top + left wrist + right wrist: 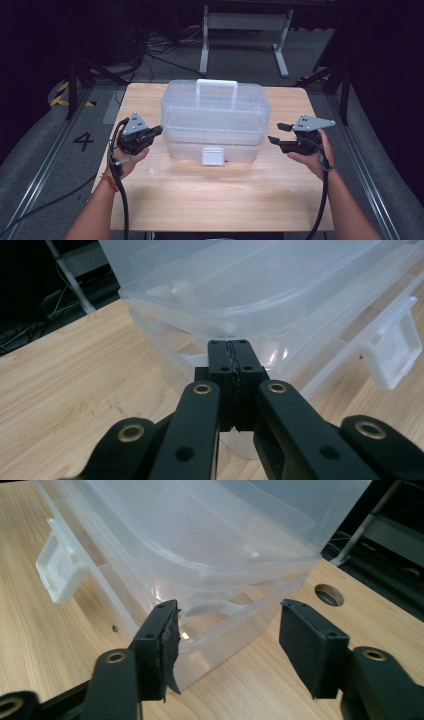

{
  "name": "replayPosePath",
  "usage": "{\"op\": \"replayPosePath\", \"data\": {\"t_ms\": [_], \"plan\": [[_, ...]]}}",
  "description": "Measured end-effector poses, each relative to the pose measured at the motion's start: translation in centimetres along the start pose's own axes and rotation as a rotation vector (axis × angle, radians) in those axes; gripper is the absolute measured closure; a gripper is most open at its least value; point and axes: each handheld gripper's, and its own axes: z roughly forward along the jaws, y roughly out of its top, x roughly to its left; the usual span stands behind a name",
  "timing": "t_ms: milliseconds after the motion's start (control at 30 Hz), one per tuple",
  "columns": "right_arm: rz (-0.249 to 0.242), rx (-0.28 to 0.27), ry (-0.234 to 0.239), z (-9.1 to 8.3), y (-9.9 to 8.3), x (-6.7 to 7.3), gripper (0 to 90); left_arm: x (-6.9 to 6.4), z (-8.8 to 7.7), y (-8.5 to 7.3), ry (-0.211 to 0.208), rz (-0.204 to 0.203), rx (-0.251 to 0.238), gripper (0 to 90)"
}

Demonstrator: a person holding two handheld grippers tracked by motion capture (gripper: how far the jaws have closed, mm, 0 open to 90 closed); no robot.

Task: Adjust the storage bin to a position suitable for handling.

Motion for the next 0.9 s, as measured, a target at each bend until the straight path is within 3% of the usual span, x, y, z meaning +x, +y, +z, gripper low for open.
{"op": "replayPosePath", "data": {"t_ms": [400, 667, 900], "plan": [[-0.011, -0.064, -0.048, 1.6, 0.5, 0.4, 38.3, 0.1, 0.1, 0.4, 0.002, 0.009, 0.004, 89.9], [-0.003, -0.128, -0.074, 1.3, 0.9, 0.3, 40.5, 0.1, -0.3, 1.0, 0.004, 0.017, -0.014, 88.9], [-0.014, -0.161, -0.087, 1.5, 1.5, 0.7, 43.3, 0.3, -0.5, 0.6, 0.016, 0.013, -0.002, 87.4]]}}
